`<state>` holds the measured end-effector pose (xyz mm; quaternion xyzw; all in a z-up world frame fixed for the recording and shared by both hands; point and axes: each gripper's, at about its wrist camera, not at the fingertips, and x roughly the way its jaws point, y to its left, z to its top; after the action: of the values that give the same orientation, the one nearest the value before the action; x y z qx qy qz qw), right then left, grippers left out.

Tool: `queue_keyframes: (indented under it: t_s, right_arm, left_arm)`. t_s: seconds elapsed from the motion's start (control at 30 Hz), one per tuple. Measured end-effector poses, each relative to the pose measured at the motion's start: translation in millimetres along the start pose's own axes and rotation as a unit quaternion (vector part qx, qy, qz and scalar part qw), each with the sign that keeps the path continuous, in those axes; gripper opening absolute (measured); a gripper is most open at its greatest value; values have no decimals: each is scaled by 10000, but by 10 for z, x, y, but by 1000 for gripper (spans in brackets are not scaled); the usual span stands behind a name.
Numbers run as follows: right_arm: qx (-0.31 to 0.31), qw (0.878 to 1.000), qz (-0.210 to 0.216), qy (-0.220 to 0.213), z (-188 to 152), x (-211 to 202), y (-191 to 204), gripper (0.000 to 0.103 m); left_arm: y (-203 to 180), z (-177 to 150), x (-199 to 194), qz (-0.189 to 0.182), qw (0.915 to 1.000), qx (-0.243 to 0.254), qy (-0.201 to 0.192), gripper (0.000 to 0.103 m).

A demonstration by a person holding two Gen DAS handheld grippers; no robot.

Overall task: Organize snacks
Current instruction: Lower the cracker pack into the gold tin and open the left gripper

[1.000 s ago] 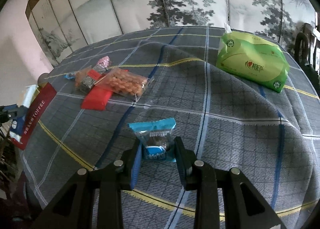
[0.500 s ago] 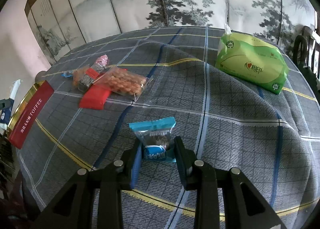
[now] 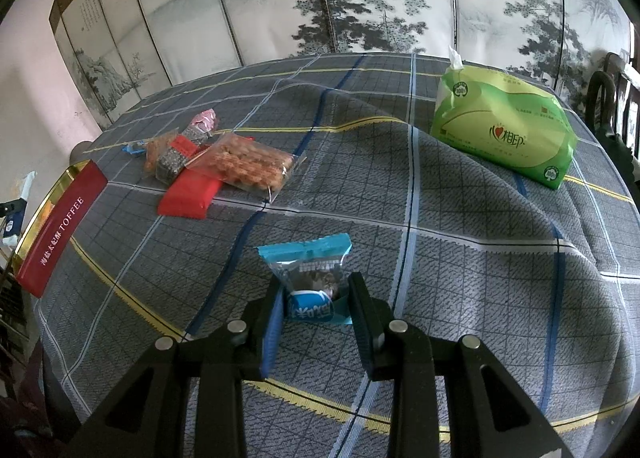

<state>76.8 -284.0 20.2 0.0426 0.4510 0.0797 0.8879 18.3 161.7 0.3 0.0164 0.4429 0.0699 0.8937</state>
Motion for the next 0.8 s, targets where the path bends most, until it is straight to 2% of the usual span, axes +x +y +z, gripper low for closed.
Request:
queue_keyframes:
  t_s: [0.47, 0.57, 0.8]
  right_arm:
    - [-8, 10000, -4, 0, -1, 0, -3, 32]
    - [-7, 10000, -3, -1, -2, 0, -1, 32]
    - [-11, 10000, -8, 0, -2, 2, 1, 32]
  left_arm:
    - [127, -102, 253, 30, 9997, -17, 222, 47]
    - [142, -121, 304, 21, 9996, -41, 288, 39]
    - [137, -131, 341, 67, 9996, -7, 270, 39]
